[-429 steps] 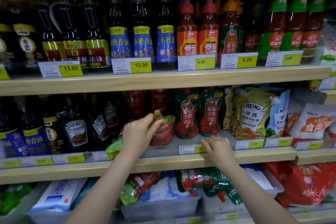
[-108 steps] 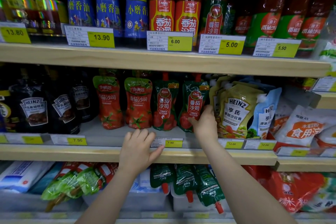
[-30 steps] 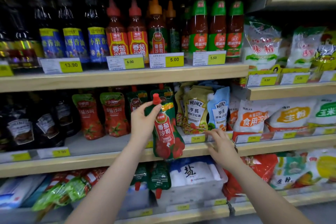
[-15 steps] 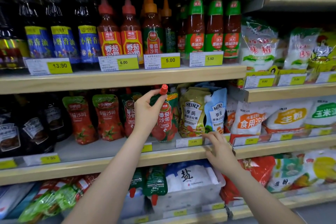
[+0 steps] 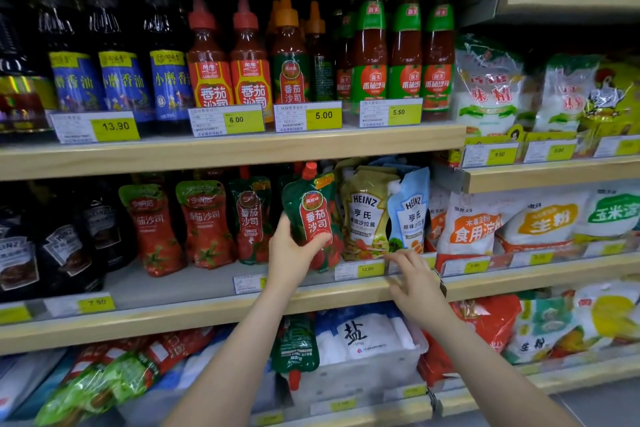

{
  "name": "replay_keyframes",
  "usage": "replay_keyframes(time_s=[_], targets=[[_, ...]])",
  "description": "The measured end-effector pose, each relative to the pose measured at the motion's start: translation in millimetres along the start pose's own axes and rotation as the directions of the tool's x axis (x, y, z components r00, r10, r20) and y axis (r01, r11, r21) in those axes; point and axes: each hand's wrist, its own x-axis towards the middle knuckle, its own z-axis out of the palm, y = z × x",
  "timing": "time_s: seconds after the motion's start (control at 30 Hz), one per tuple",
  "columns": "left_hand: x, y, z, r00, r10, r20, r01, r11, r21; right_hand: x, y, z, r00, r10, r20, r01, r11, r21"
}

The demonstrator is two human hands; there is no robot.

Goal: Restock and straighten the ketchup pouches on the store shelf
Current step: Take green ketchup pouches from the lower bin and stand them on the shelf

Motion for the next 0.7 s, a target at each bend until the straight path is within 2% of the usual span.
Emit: replay_keyframes(time_s=[0.3,0.53,0.7], targets=[[7.9,-10.2,-13.3,0.994,0.082,0.073,-0.092,0.986,0.14,1.0,0.1,0.5,1.0,-0.002,-0.011,0.002,1.0,0.004],[13.3,-42.8,-21.8,0.987,-0.114,0.113,0.088,0.974,0.21,1.3,4.2,3.3,1.0,-0.008,-0.013,0.008,1.0,0.009],[29.6,-40.2,-26.2,0.932,-0.256,0.258,0.199,0.953,0.227,0.6,-1.9,5.3,0.998,0.021,-0.052,-0.022,1.0,-0.022]])
